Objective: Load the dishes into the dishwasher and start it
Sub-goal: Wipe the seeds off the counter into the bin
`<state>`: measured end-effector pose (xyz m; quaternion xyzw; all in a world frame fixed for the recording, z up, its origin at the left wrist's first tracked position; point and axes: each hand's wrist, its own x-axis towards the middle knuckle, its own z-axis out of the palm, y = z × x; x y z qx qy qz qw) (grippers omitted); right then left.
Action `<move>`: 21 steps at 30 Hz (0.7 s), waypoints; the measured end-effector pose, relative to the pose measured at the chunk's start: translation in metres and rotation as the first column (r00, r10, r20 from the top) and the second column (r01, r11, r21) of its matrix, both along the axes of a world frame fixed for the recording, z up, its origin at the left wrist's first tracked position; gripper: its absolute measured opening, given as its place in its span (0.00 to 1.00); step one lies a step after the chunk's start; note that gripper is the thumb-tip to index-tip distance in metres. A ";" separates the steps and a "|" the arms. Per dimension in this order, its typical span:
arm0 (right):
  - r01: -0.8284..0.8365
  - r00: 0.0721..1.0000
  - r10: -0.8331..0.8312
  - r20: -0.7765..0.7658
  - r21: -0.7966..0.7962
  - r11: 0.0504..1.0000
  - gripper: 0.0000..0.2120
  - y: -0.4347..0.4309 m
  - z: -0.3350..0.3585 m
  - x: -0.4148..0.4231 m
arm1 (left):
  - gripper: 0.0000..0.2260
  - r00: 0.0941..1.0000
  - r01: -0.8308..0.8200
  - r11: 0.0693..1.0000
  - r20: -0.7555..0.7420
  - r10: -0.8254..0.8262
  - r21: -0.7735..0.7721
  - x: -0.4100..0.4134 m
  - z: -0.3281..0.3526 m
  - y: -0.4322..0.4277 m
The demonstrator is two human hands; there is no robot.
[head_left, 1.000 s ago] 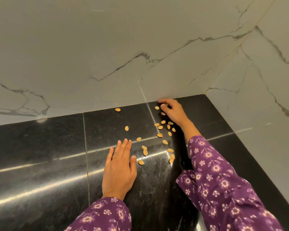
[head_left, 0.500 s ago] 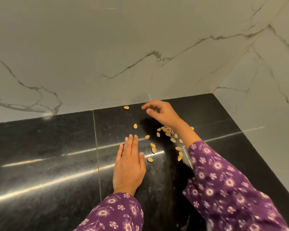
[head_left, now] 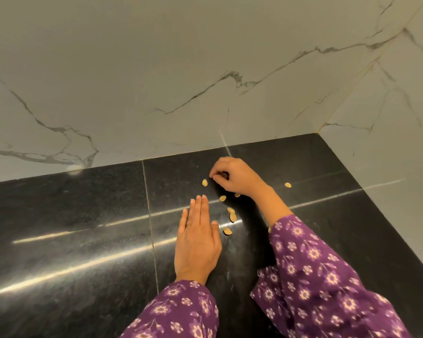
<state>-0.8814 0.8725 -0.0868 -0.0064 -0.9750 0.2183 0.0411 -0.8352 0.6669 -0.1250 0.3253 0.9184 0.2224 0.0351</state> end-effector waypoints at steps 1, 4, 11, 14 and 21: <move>-0.017 1.000 0.017 0.003 -0.030 0.999 0.07 0.001 0.000 0.011 | 0.26 1.000 0.005 1.000 -0.008 -0.005 -0.015 0.000 0.000 0.000; 0.021 0.998 -0.031 -0.057 -0.175 0.984 0.07 -0.003 0.000 0.020 | 0.26 0.999 0.020 0.998 -0.036 -0.022 -0.057 -0.001 0.001 -0.001; -0.065 0.998 0.065 -0.001 -0.100 0.993 0.08 -0.030 -0.007 0.016 | 0.26 0.999 0.022 0.998 -0.021 -0.023 -0.064 0.000 0.002 -0.001; -0.078 0.997 0.074 -0.038 -0.115 0.990 0.05 -0.039 -0.011 0.051 | 0.26 0.999 0.034 0.995 -0.025 -0.036 -0.090 0.000 0.002 -0.002; -0.031 0.996 0.031 -0.088 0.001 1.000 0.04 -0.043 -0.013 0.126 | 0.25 0.999 0.034 0.994 -0.018 -0.036 -0.108 -0.001 0.002 -0.001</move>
